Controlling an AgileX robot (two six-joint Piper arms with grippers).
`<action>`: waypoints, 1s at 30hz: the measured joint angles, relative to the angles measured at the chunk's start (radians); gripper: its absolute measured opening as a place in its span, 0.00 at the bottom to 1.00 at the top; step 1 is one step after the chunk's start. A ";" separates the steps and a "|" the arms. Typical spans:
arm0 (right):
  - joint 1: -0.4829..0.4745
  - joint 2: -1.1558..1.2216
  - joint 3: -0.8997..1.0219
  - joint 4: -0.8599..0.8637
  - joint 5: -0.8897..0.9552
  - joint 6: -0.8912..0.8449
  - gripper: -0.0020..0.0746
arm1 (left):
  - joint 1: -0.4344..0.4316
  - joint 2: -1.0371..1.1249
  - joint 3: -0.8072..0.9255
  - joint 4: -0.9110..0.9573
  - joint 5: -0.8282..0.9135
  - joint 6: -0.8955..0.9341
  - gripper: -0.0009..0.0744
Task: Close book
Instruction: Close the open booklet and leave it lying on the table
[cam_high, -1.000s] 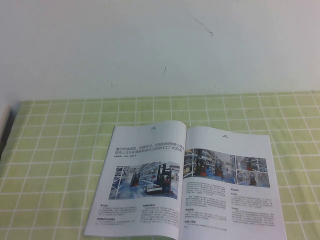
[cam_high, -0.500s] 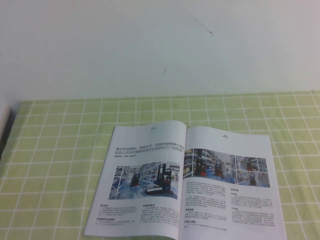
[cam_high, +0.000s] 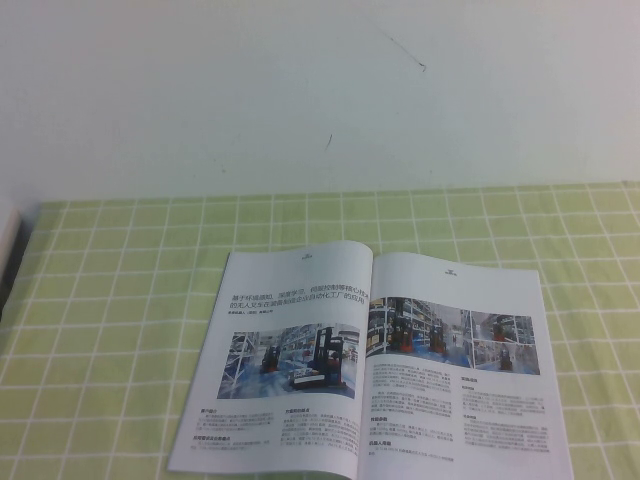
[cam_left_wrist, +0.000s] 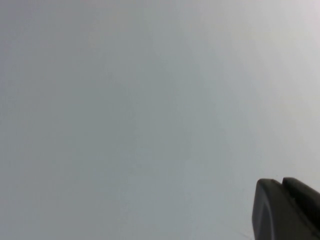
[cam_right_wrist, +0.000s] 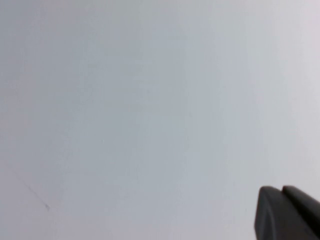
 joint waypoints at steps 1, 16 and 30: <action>0.000 0.000 -0.016 -0.011 0.053 0.000 0.02 | 0.000 0.000 0.000 -0.038 0.040 -0.025 0.01; 0.000 0.175 -0.394 -0.053 0.637 0.006 0.02 | 0.000 0.211 -0.440 -0.044 1.025 -0.113 0.01; 0.000 0.683 -0.537 0.015 0.896 -0.120 0.02 | 0.000 0.718 -0.418 -0.556 1.067 0.141 0.01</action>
